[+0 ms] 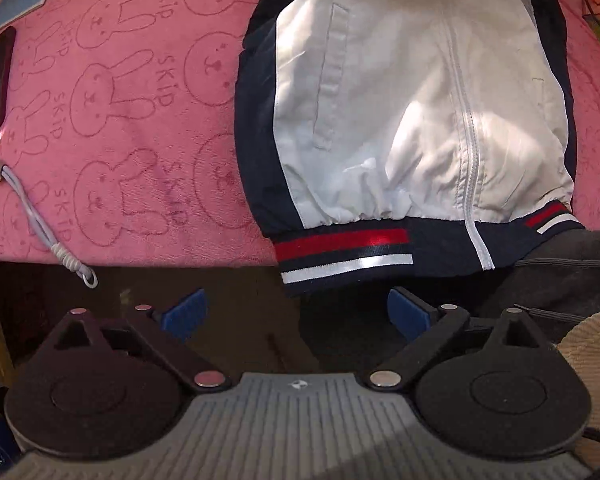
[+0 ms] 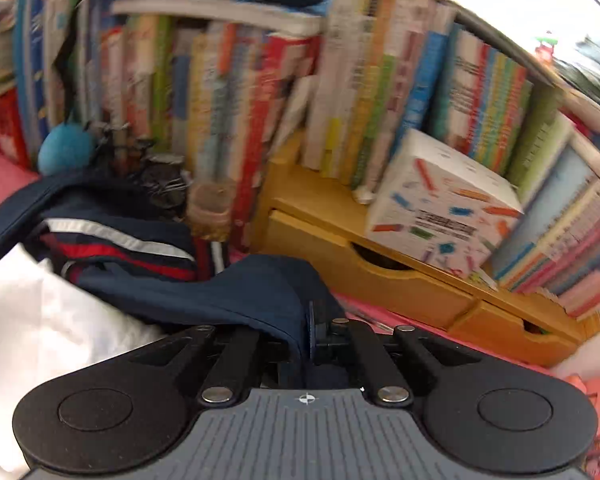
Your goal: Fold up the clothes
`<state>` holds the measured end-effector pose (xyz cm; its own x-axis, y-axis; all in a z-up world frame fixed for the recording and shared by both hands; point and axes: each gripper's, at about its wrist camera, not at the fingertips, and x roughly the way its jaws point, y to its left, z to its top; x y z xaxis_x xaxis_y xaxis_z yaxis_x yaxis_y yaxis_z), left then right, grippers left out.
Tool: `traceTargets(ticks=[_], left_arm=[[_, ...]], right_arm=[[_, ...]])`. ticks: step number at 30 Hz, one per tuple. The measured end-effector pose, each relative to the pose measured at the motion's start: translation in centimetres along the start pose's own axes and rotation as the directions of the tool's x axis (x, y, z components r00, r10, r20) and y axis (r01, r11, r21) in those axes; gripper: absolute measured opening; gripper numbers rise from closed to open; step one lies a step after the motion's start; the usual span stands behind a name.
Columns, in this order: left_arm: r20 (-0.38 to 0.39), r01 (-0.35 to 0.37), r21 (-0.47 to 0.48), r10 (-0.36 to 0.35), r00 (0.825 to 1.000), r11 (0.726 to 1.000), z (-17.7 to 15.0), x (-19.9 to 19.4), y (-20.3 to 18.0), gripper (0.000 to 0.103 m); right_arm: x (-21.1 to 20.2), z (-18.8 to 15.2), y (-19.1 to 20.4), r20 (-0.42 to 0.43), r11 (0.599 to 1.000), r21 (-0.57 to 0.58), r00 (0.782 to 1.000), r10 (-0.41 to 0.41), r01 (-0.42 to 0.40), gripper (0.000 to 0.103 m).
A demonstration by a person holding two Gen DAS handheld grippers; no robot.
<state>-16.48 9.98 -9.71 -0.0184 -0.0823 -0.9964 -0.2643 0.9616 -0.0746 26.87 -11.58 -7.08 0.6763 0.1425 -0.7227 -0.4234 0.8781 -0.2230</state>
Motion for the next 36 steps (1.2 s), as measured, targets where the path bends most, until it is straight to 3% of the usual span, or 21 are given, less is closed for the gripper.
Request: traceTargets(ticks=[3, 5, 8, 10, 11, 13, 15, 16, 17, 20, 23, 25, 26, 27, 31, 34, 36], left_arm=[[0.058, -0.043, -0.018, 0.044, 0.997, 0.999, 2.3, -1.5, 1.1, 0.099], [0.123, -0.071, 0.002, 0.070, 0.990, 0.997, 5.4, -2.3, 0.9, 0.099], [0.226, -0.098, 0.047, 0.085, 0.970, 0.994, 10.7, -3.0, 0.7, 0.099], [0.298, -0.113, 0.101, 0.078, 0.951, 0.988, 14.8, -3.1, 0.1, 0.100], [0.328, -0.126, 0.123, 0.080, 0.941, 0.984, 16.8, -3.1, -0.3, 0.100], [0.405, -0.154, 0.164, 0.076, 0.911, 0.974, 21.3, -3.2, -1.2, 0.100], [0.460, -0.177, 0.169, 0.081, 0.884, 0.970, 25.7, -3.1, -2.1, 0.102], [0.475, -0.182, 0.164, 0.084, 0.876, 0.969, 27.8, -3.0, -2.5, 0.103], [0.482, -0.192, 0.156, 0.095, 0.871, 0.969, 29.8, -2.8, -2.8, 0.103], [0.487, -0.268, 0.121, 0.178, 0.855, 0.956, 34.6, -1.2, -4.8, 0.103], [0.486, -0.357, 0.131, 0.254, 0.836, 0.925, 37.1, 1.2, -5.9, 0.102], [0.474, -0.405, 0.128, 0.303, 0.827, 0.905, 37.6, 2.8, -5.9, 0.074], [0.462, -0.422, 0.114, 0.328, 0.824, 0.900, 37.5, 3.2, -5.7, 0.036], [0.456, -0.414, 0.091, 0.332, 0.826, 0.906, 37.0, 3.3, -5.0, 0.023], [0.477, -0.343, 0.013, 0.295, 0.828, 0.939, 34.3, 1.8, -2.0, 0.013], [0.479, -0.332, -0.013, 0.297, 0.826, 0.943, 32.3, 0.6, 0.0, 0.013], [0.473, -0.358, -0.036, 0.332, 0.816, 0.933, 30.7, -0.1, 0.9, 0.013]], right_arm=[[-0.4, -2.9, -5.9, -0.078, 0.988, 0.088, 0.990, -0.118, 0.125, 0.006], [-0.5, -5.8, -9.3, -0.166, 0.965, 0.137, 0.965, -0.201, 0.224, 0.006], [-0.8, -10.9, -13.3, -0.331, 0.911, 0.187, 0.897, -0.293, 0.366, 0.006], [-1.5, -14.2, -14.4, -0.436, 0.893, 0.175, 0.846, -0.307, 0.414, 0.008], [-1.9, -15.4, -14.3, -0.461, 0.893, 0.157, 0.831, -0.312, 0.422, 0.010], [-2.9, -17.6, -14.0, -0.502, 0.893, 0.120, 0.802, -0.323, 0.435, 0.024], [-3.8, -18.7, -12.7, -0.512, 0.898, 0.066, 0.787, -0.343, 0.434, 0.055], [-4.2, -18.9, -11.7, -0.505, 0.903, 0.034, 0.787, -0.354, 0.428, 0.061], [-4.6, -18.6, -10.7, -0.480, 0.915, 0.021, 0.807, -0.344, 0.402, 0.067], [-5.8, -17.1, -7.8, -0.387, 0.952, -0.005, 0.877, -0.285, 0.307, 0.078], [-7.2, -14.6, -5.0, -0.263, 0.981, -0.011, 0.946, -0.189, 0.192, 0.089], [-7.5, -12.9, -3.2, -0.203, 0.994, -0.017, 0.974, -0.105, 0.104, 0.095], [-7.4, -12.0, -2.4, -0.181, 0.998, -0.021, 0.981, -0.065, 0.063, 0.096], [-7.3, -11.1, -1.5, -0.159, 0.999, -0.025, 0.987, -0.025, 0.021, 0.096], [-5.0, -7.0, 1.5, -0.099, 0.996, -0.034, 0.992, 0.076, -0.080, 0.096], [-3.0, -3.8, 3.7, -0.031, 0.985, -0.052, 0.986, 0.165, -0.167, 0.096], [-1.4, -1.8, 5.4, -0.013, 0.978, -0.075, 0.981, 0.194, -0.194, 0.096]])
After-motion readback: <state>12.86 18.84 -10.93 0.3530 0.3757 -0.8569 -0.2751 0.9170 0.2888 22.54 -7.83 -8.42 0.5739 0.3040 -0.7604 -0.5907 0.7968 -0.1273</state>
